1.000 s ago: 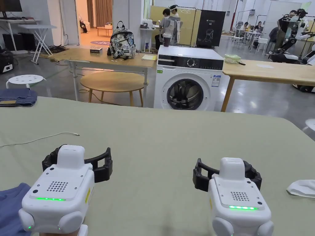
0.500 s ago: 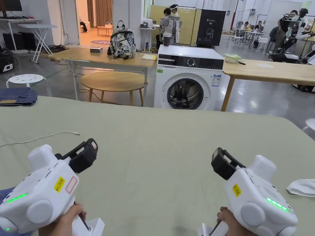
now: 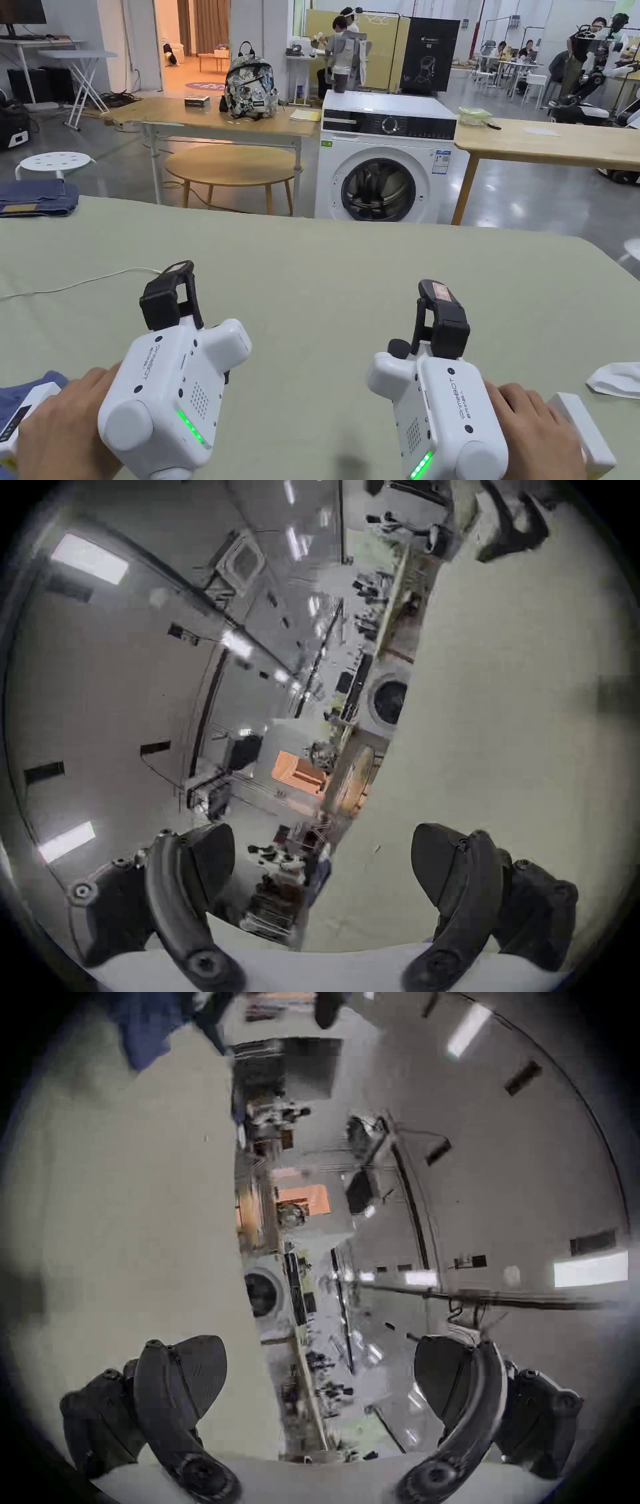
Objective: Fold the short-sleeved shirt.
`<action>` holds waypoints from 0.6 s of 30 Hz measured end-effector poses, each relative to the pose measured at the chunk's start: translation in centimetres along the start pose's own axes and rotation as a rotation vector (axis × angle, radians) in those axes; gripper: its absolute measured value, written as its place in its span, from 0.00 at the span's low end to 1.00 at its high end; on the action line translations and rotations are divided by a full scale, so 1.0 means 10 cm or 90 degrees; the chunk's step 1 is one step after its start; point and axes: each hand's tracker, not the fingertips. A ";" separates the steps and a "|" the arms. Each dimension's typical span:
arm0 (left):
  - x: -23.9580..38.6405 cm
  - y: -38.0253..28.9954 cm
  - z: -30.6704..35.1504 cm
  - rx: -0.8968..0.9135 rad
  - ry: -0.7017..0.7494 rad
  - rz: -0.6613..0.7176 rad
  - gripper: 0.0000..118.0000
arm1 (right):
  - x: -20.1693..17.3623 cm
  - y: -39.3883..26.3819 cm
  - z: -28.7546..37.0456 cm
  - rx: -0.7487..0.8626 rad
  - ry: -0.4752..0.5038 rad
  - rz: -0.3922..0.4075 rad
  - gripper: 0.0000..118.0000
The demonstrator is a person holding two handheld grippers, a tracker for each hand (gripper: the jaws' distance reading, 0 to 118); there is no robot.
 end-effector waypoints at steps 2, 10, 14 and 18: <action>-0.08 -0.03 -0.03 -0.026 -0.009 0.112 0.89 | 0.06 0.01 -0.01 -0.035 0.021 -0.095 0.94; -0.35 -0.39 -0.06 -0.047 -0.079 0.741 0.86 | 0.47 -0.43 -0.14 -0.230 0.089 -0.836 0.94; -0.34 -0.47 -0.05 -0.042 -0.037 0.840 0.86 | 0.47 -0.38 -0.01 -0.238 0.043 -0.907 0.94; -0.37 -0.43 -0.05 -0.034 -0.019 0.824 0.86 | 0.44 -0.40 0.00 -0.223 0.035 -0.904 0.94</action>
